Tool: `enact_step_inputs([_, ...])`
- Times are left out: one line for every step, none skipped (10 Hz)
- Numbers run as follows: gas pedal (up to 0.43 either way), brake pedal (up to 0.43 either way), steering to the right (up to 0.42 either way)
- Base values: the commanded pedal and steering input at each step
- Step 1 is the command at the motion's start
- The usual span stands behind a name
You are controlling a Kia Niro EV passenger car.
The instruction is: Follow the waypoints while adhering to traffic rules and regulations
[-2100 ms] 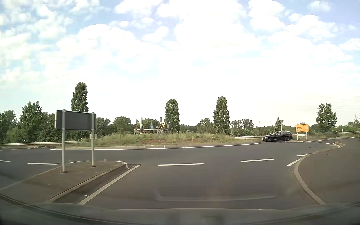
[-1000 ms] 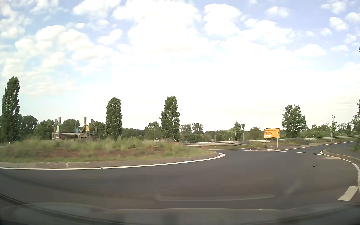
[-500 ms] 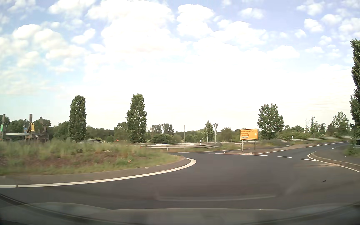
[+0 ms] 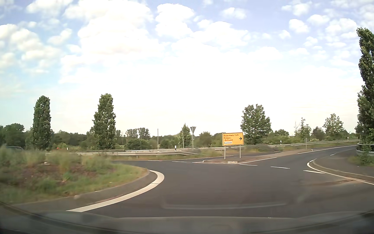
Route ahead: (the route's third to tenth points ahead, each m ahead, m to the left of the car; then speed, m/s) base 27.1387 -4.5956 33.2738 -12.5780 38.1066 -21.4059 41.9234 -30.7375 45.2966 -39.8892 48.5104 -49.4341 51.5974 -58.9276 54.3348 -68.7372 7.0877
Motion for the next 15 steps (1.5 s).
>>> enact_step_inputs([0.197,0.03,0.142])
enact_step_inputs([0.197,0.024,0.14])
enact_step_inputs([0.197,0.024,0.136])
enact_step_inputs([0.197,0.024,0.132])
enact_step_inputs([0.197,0.024,0.128])
enact_step_inputs([0.197,0.024,0.125])
enact_step_inputs([0.197,0.024,0.124])
enact_step_inputs([0.197,0.03,0.124])
enact_step_inputs([0.197,0.024,0.124])
enact_step_inputs([0.197,0.024,0.124])
enact_step_inputs([0.197,0.024,0.124])
enact_step_inputs([0.197,0.024,0.124])
enact_step_inputs([0.197,0.03,0.124])
enact_step_inputs([0.197,0.024,0.124])
enact_step_inputs([0.197,0.024,0.126])
